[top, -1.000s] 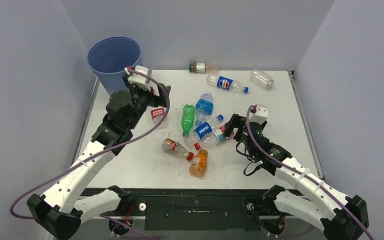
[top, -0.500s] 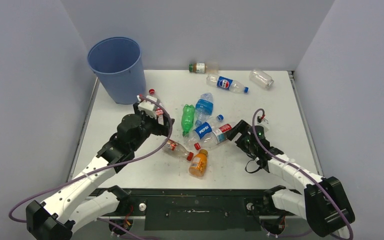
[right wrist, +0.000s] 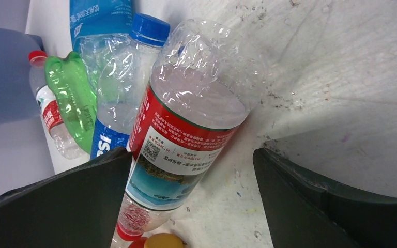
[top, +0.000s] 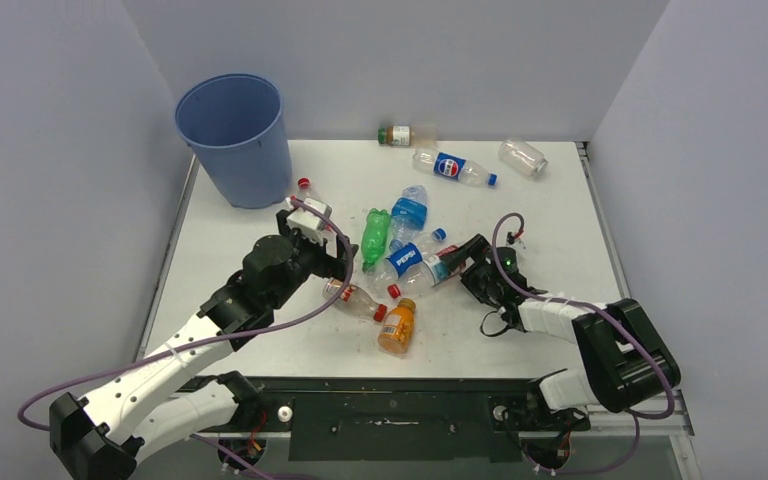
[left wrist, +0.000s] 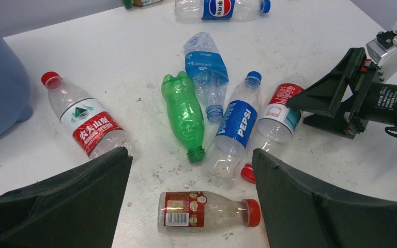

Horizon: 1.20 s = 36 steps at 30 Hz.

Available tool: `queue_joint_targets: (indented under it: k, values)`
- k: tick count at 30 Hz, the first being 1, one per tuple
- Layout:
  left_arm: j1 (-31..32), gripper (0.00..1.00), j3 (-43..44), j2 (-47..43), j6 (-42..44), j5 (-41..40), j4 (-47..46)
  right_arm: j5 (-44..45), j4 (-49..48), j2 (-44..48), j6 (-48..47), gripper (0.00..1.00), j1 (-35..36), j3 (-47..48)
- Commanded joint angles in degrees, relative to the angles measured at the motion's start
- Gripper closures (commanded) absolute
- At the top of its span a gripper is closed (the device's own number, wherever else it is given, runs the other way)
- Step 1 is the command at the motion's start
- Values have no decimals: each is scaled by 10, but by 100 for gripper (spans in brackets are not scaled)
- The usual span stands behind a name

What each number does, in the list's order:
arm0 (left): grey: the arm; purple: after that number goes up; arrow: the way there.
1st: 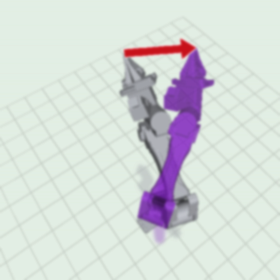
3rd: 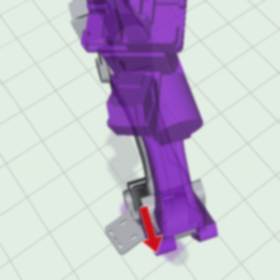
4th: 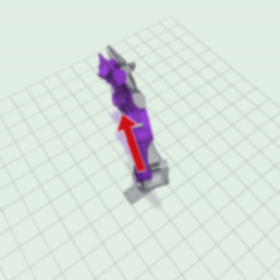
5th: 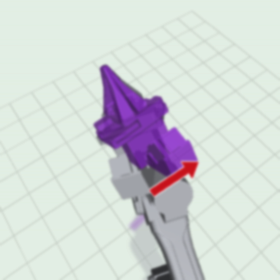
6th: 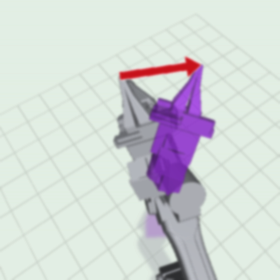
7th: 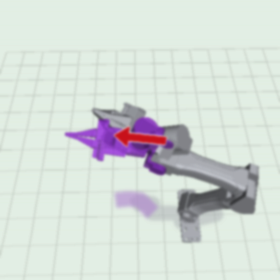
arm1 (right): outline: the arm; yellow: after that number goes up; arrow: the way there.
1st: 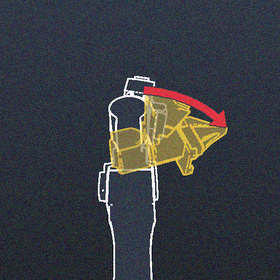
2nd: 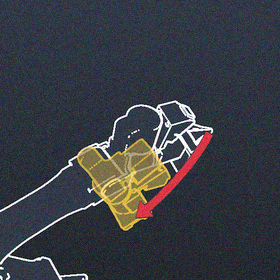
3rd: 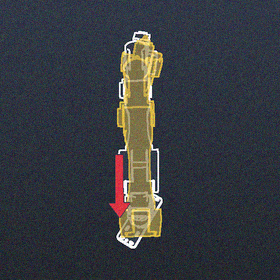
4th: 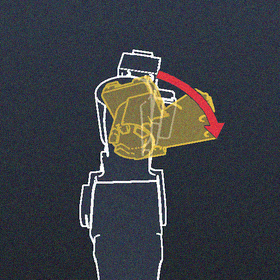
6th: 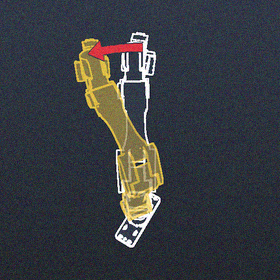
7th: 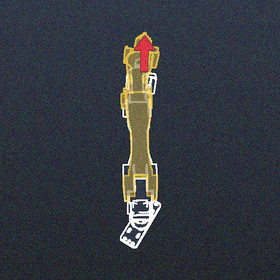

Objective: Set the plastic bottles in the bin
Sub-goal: Pick up the plastic bottle at the center of the board.

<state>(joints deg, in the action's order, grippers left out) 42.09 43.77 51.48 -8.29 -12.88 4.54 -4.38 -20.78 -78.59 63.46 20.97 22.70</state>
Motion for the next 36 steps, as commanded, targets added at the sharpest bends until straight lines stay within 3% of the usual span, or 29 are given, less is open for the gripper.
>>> queue_joint_targets:
  k: [1,6,10,12,17,21,27,32,36]
  values:
    - [10,14,18,-10,8,-19,-16,6,-50,-33,19,7,-5,1]
    - [14,14,19,-9,7,-20,-16,-8,-100,-86,33,0,-4,-8]
    - [16,14,18,-9,6,-24,-17,-20,-143,-125,47,8,-4,-13]
    - [19,14,18,-9,6,-27,-17,-24,-149,-138,49,15,-4,-11]
    - [28,14,15,-9,7,-36,-19,-32,-153,-127,47,43,-4,-20]
    - [33,14,13,-9,7,-39,-22,-33,-133,-69,37,55,-8,-29]
    - [41,14,2,-20,-3,-40,-36,-27,-66,94,15,60,-14,-47]
    - [39,12,-44,-55,-80,-9,-122,-33,-83,260,17,59,-16,-77]
    - [38,9,-111,-87,-176,41,-252,-71,-154,324,33,59,-18,-91]
